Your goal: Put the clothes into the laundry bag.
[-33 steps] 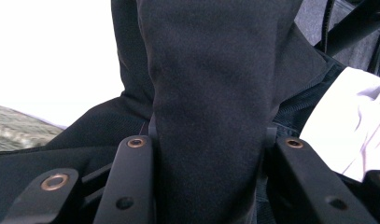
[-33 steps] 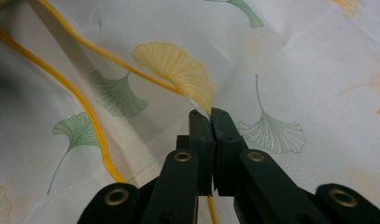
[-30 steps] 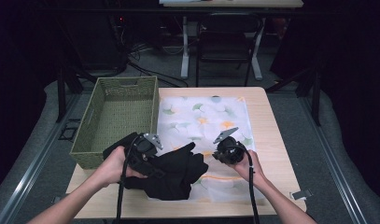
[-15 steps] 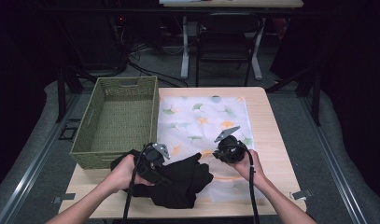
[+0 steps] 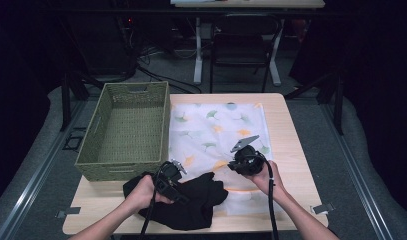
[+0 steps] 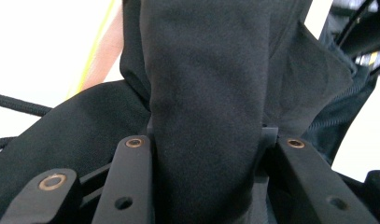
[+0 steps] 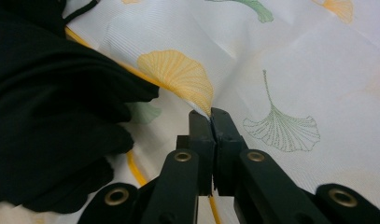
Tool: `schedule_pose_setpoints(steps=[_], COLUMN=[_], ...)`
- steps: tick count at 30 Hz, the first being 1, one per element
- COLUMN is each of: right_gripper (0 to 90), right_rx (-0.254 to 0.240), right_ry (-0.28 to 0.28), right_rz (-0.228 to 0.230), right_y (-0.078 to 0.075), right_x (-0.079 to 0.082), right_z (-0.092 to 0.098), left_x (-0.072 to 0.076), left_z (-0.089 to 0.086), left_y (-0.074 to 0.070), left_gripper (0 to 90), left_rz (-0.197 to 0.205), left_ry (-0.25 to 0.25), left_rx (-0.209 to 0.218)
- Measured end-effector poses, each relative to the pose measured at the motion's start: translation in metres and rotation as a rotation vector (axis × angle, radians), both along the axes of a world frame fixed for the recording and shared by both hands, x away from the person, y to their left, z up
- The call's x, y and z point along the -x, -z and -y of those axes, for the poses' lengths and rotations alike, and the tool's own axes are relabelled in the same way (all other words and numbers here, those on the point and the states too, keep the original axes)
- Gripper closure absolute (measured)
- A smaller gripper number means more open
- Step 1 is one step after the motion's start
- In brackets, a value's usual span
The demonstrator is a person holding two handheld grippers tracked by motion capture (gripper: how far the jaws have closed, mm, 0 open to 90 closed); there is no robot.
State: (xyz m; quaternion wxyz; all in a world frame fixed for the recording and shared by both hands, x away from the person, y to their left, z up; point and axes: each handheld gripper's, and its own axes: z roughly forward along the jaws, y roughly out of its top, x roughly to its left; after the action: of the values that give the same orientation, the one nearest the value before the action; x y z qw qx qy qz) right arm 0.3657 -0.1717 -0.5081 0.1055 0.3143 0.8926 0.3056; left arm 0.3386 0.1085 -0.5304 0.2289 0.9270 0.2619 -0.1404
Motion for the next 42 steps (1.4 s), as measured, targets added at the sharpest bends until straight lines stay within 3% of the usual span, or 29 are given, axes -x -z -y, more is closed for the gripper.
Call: schedule_pose_setpoints(steps=[4,5,8,13,21,23,26,33,35,36,38,39,42], right_gripper=[88.9,88.9,88.9,88.9,88.9,88.9,88.9,89.0,88.9,89.0,89.0,89.0,89.0], right_rx=[-0.021,-0.034,-0.053,-0.045,-0.053,-0.056,-0.062,-0.111,-0.118,-0.116,-0.115,-0.114,-0.117], right_ry=[-0.007,-0.009,-0.009,-0.016,-0.014,-0.013,-0.016,-0.002,-0.005,-0.010,-0.016,-0.017,-0.012], right_rz=[0.006,0.015,0.029,0.029,0.037,0.033,0.026,-0.007,-0.013,-0.010,-0.008,-0.004,0.010], right_y=[-0.005,-0.009,-0.016,-0.016,-0.019,-0.019,-0.018,-0.019,-0.019,-0.019,-0.020,-0.020,-0.023], right_x=[0.002,0.003,0.005,0.006,0.005,0.004,0.003,0.003,0.004,0.004,0.006,0.006,0.007], right_z=[0.000,0.000,-0.001,-0.001,0.003,0.003,0.004,0.008,0.008,0.008,0.006,0.006,0.005], left_x=[0.001,0.000,-0.001,-0.003,-0.004,-0.003,-0.005,-0.008,-0.008,-0.009,-0.007,-0.007,-0.010], left_z=[-0.003,-0.005,-0.004,-0.003,-0.006,-0.007,-0.005,0.008,0.008,0.005,0.003,0.002,0.003], left_y=[-0.012,-0.023,-0.031,-0.037,-0.063,-0.069,-0.066,-0.022,-0.013,-0.012,-0.021,-0.025,-0.029], left_gripper=[64.0,64.0,63.9,63.7,63.7,63.7,63.8,63.8,63.7,63.7,63.7,63.7,63.3], left_rz=[0.027,0.050,0.059,0.044,0.066,0.116,0.131,0.089,0.099,0.093,0.146,0.152,0.144], left_ry=[-0.036,-0.070,-0.096,-0.090,-0.085,-0.096,-0.108,-0.143,-0.184,-0.197,-0.223,-0.238,-0.243], left_rx=[0.025,0.042,0.037,0.070,0.128,0.117,0.110,0.031,0.034,0.061,0.099,0.121,0.134])
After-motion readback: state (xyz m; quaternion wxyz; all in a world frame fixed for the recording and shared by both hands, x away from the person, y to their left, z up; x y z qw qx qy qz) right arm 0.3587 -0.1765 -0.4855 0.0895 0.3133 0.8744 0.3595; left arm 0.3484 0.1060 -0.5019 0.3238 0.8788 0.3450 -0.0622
